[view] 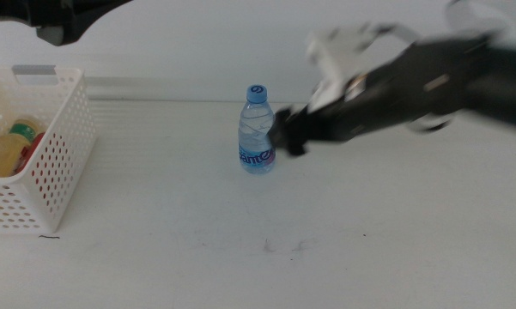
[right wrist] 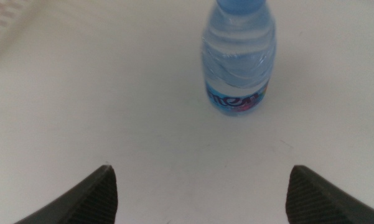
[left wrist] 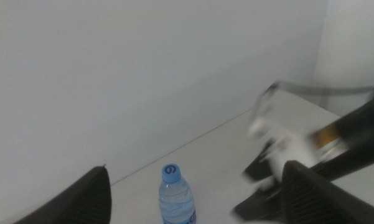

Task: Use arms to grab the bottles and put them into the dustbin to the left of the table.

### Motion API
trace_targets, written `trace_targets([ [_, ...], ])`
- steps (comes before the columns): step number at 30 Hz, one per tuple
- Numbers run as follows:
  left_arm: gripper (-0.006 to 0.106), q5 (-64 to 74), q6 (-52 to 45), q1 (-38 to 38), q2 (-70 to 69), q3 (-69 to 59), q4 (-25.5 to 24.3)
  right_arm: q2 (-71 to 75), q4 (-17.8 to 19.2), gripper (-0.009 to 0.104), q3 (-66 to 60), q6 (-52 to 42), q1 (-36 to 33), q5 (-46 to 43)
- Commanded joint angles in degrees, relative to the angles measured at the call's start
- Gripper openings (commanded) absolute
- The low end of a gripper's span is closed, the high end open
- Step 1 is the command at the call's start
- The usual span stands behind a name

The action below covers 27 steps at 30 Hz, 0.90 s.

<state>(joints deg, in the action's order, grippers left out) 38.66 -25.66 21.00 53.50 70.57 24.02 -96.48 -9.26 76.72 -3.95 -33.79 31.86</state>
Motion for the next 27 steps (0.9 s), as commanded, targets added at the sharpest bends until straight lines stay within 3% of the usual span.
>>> trace_targets([
  [1, 0.094, -0.5, 0.1, 0.1, -0.2, -0.2, 0.0, 8.3, 0.1, 0.082, -0.4, 0.1, 0.1, 6.0],
  [6, 0.094, -0.5, 0.0, 0.1, -0.2, -0.2, 0.0, 15.8, 2.7, 0.082, -0.4, 0.1, 0.1, 2.0],
  [18, 0.094, -1.5, 0.2, 0.1, -0.1, 0.0, -0.1, 16.2, 2.3, 0.082, -0.4, 0.3, 0.1, 0.8],
  [21, 0.094, -11.3, 5.0, 1.3, 0.3, -4.7, -7.0, 16.2, 2.3, 0.082, -0.4, 0.3, 0.1, 0.8],
  [24, 0.094, -27.9, 9.0, 7.3, 0.5, -17.0, -14.4, 16.2, 2.4, 0.082, -0.4, 0.3, 0.1, 0.8],
  [26, 0.094, -46.8, 18.9, 11.8, 3.0, -29.3, -22.8, 16.2, 2.1, 0.082, -0.4, 0.3, 0.1, 0.7],
  [27, 0.094, -55.2, 23.1, 12.6, 5.1, -34.2, -24.0, 16.2, 1.6, 0.082, -0.4, 0.3, 0.1, 0.7],
])
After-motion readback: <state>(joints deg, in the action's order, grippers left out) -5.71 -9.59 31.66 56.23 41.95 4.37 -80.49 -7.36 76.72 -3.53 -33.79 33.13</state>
